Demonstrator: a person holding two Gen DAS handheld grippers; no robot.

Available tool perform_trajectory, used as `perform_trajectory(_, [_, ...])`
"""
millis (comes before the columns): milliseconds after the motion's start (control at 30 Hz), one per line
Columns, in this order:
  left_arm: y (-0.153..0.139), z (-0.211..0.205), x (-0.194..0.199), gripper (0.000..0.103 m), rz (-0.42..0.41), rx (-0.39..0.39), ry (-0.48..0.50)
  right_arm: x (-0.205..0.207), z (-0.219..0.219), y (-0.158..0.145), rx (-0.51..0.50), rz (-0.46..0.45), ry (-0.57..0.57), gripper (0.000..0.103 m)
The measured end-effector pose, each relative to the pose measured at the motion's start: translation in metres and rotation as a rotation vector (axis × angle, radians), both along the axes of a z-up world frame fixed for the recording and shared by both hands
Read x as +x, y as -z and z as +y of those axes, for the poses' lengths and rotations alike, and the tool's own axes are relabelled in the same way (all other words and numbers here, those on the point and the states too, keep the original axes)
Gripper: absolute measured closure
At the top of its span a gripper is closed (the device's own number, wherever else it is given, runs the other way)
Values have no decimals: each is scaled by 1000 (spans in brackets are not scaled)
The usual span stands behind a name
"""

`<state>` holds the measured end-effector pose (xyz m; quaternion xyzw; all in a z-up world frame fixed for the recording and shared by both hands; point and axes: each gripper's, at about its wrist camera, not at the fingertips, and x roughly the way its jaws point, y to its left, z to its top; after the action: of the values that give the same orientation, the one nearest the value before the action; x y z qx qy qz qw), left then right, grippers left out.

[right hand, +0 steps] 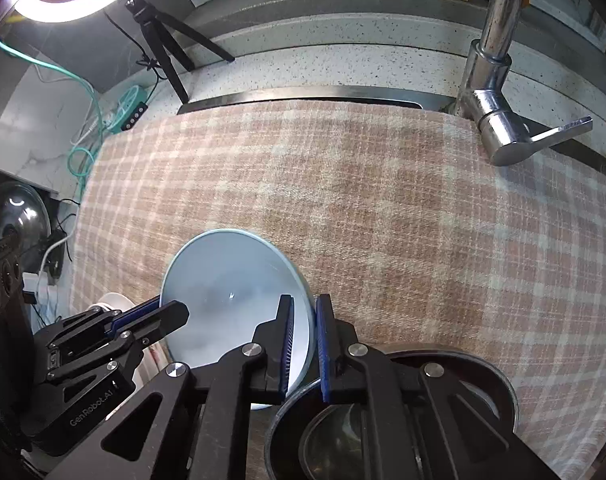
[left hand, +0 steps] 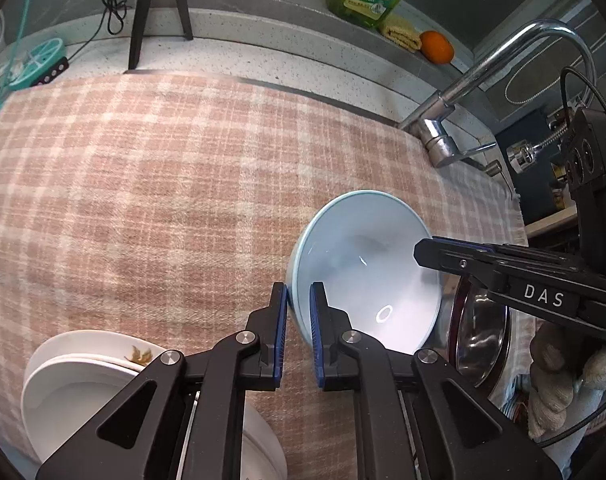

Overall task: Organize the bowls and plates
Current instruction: 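Lift the white bowl and lower it into the red pot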

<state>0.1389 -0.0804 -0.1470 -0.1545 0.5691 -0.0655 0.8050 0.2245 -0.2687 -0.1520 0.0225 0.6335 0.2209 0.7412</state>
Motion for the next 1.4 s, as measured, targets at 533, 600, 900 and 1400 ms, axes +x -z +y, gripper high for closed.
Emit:
perform_trajectory(533, [-66, -3, -6, 93, -166, 31, 9, -15, -15, -46, 83, -55, 55, 94])
perform_trajectory(600, [-74, -10, -6, 93, -186, 33, 22, -18, -22, -52, 91, -60, 67, 94])
perform_trajectory(900, [-93, -43, -9, 93, -236, 13, 91, -34, -61, -73, 91, -76, 129, 94])
perform_trajectory(1400, [-87, -95, -18, 93, -210, -28, 190, -60, -116, -79, 44, -62, 204, 94])
